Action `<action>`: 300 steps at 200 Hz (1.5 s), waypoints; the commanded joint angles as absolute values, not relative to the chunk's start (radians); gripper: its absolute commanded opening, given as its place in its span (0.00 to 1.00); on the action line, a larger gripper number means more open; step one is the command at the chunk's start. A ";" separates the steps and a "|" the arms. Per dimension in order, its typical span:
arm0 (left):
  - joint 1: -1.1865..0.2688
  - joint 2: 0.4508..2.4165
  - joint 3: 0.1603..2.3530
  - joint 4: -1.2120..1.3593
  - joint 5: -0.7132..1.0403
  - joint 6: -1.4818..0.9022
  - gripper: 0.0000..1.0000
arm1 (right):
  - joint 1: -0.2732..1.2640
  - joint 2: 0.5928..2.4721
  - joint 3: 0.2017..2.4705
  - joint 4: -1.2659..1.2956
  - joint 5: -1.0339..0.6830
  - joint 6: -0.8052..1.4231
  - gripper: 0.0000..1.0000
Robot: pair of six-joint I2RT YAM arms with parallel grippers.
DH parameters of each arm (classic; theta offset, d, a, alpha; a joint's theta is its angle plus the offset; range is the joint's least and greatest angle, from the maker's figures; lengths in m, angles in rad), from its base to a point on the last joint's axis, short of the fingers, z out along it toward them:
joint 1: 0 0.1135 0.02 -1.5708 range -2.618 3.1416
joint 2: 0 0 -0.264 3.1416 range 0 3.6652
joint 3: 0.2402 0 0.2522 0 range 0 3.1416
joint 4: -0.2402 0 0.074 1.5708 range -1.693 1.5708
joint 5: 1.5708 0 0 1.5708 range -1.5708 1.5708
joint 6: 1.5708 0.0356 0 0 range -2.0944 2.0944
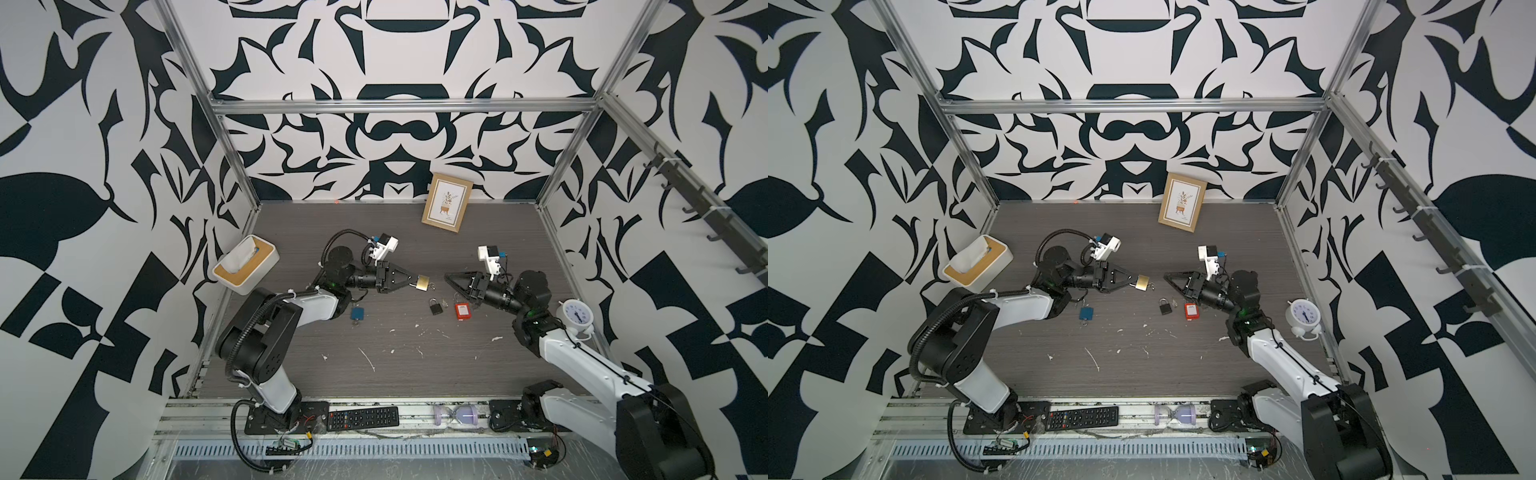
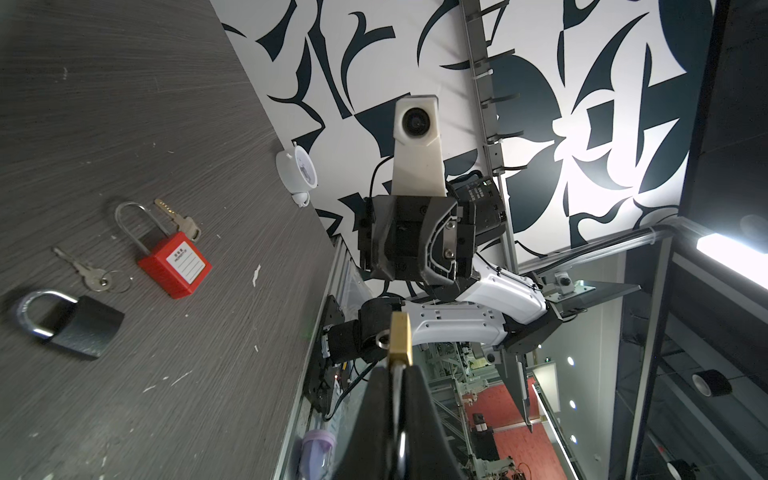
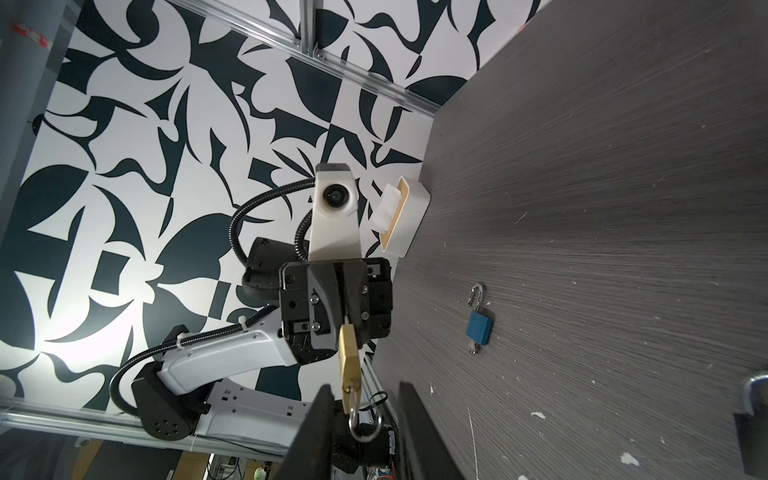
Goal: Lock with the key
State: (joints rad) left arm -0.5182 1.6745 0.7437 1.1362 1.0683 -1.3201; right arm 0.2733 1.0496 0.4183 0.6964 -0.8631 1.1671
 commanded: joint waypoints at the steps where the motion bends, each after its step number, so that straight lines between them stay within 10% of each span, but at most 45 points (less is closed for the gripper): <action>1: -0.522 1.687 0.748 1.259 1.092 -1.378 0.00 | 0.295 1.039 0.462 0.753 -0.902 1.160 0.28; 300: -0.528 1.683 0.739 1.264 1.088 -1.375 0.00 | 0.397 1.139 0.507 0.719 -0.875 1.091 0.00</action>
State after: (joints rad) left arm -0.5217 1.6913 0.7410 1.2121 1.0748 -1.3594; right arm 0.3920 1.1351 0.4721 0.6762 -0.8673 1.1194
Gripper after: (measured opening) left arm 0.080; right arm 0.078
